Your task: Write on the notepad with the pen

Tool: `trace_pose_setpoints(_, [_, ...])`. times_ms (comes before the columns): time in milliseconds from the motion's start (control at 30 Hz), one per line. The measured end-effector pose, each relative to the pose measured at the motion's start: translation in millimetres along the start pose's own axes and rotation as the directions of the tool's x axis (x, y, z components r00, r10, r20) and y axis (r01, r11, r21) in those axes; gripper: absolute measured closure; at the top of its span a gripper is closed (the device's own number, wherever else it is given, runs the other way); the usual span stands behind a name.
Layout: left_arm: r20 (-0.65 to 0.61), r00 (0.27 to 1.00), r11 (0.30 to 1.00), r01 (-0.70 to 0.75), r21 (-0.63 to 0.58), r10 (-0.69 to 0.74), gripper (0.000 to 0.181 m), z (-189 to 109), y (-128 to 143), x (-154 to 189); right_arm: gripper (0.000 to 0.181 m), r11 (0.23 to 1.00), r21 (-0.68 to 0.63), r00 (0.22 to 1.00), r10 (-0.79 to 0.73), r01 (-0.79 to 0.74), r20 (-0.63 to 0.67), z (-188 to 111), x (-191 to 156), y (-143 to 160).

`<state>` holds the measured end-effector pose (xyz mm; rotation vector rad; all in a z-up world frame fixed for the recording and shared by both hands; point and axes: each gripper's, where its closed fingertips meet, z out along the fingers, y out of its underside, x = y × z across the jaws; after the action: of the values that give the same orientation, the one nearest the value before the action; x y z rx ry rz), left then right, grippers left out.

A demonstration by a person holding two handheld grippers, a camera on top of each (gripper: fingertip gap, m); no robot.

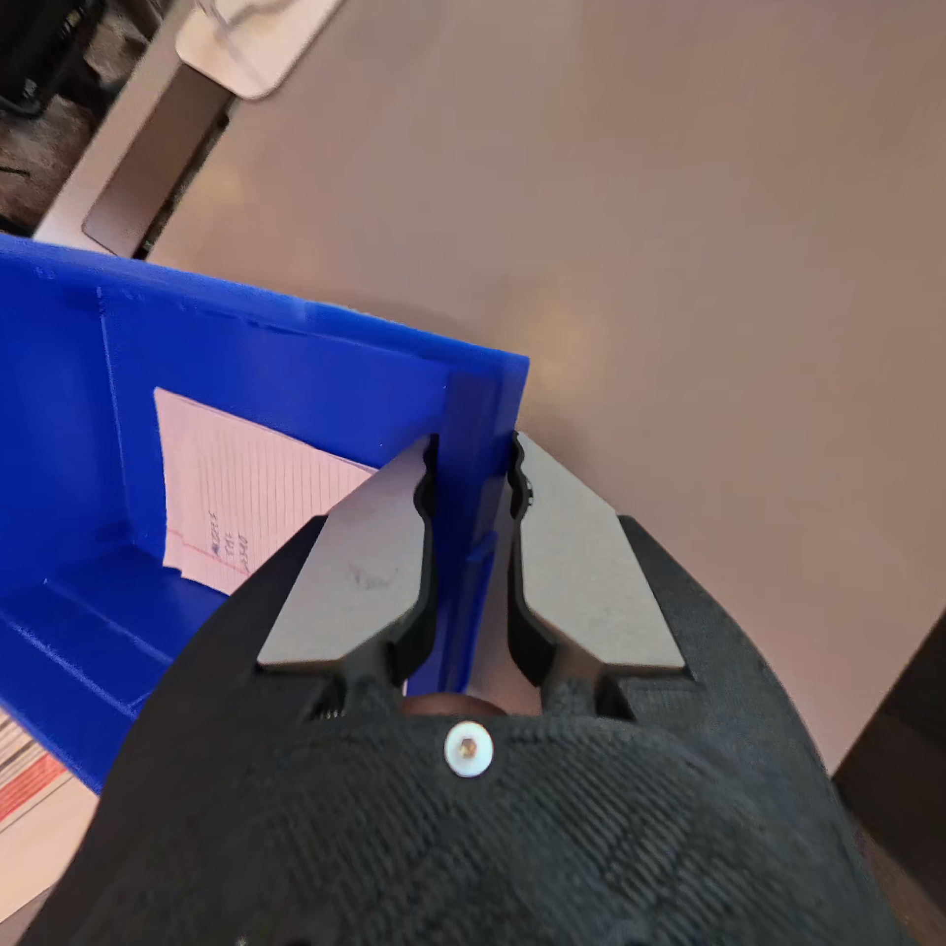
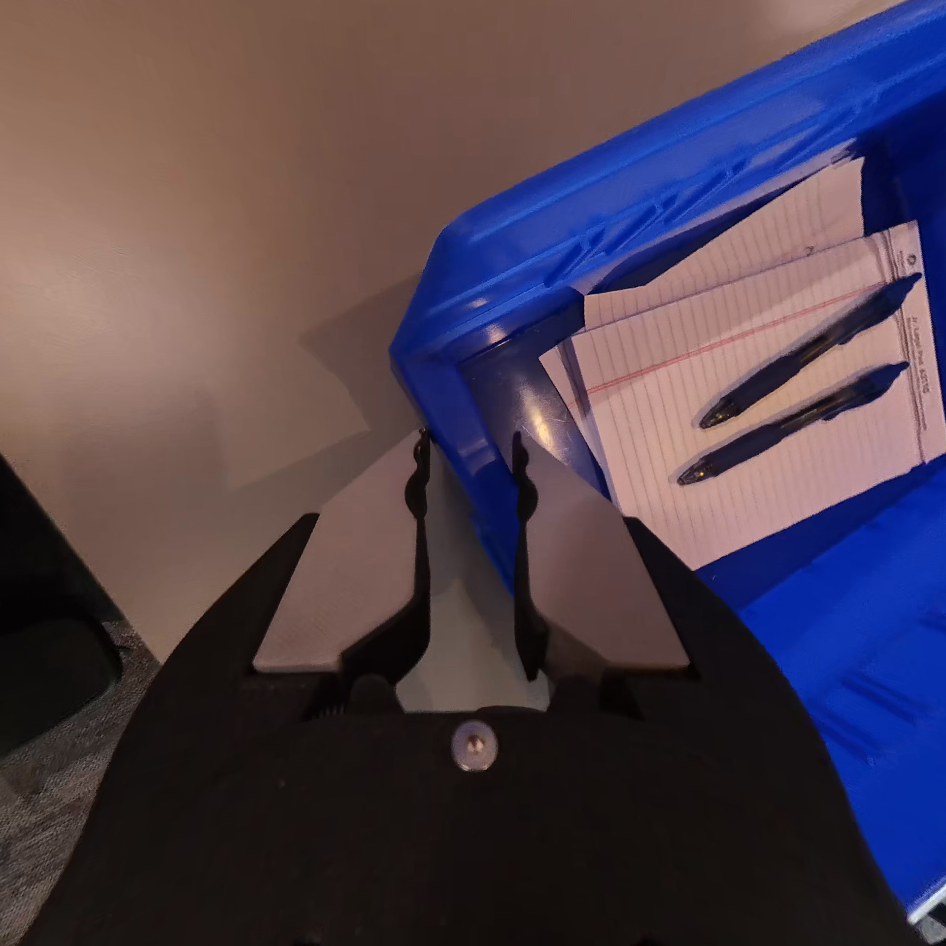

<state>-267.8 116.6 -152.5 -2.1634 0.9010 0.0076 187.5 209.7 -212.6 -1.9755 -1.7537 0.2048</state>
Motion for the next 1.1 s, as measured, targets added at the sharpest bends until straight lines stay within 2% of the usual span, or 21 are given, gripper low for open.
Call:
trace_pose_setpoints(133, [-0.035,0.997,0.985,0.076,0.157,-0.071,0.161,-16.3,-31.4,-2.1,0.159,0.998,0.012,0.997,-0.065,0.064,0.047,13.2,-31.5,-40.3])
trace_pose_setpoints(267, [-0.059,0.99,0.945,0.139,0.295,-0.128,0.162,-38.4,-58.4,-15.6,0.166,0.992,0.112,0.982,-0.081,0.063,0.169,32.7,-72.7,-95.1])
trace_pose_setpoints(333, [-0.045,0.989,0.936,0.145,0.319,-0.138,0.161,-46.6,-62.7,-24.1,0.166,0.989,0.112,0.982,-0.108,0.092,0.152,39.3,-80.6,-111.4])
trace_pose_setpoints(500, [-0.046,0.987,0.911,0.159,0.38,-0.153,0.161,-71.3,-75.3,-40.7,0.166,0.98,0.135,0.964,-0.172,0.146,0.203,49.9,-107.5,-144.5])
trace_pose_setpoints(700, [-0.001,0.987,0.887,0.147,0.437,-0.164,0.16,-110.0,-105.4,-70.1,0.166,0.951,0.176,0.924,-0.294,0.255,0.246,68.4,-145.2,-198.4])
trace_pose_setpoints(900, [0.059,0.996,0.904,0.039,0.426,-0.071,0.16,-146.5,-174.2,-73.2,0.166,0.911,0.218,0.875,-0.402,0.351,0.27,96.9,-185.3,-272.4])
trace_pose_setpoints(1033, [0.085,0.993,0.918,-0.108,0.381,0.082,0.16,-155.0,-234.8,-46.8,0.165,0.887,0.245,0.856,-0.449,0.392,0.257,122.3,-209.4,-336.1])
trace_pose_setpoints(1100, [0.098,0.982,0.913,-0.186,0.364,0.161,0.159,-153.6,-261.8,-30.5,0.163,0.871,0.293,0.867,-0.458,0.393,0.198,125.4,-218.2,-369.0])
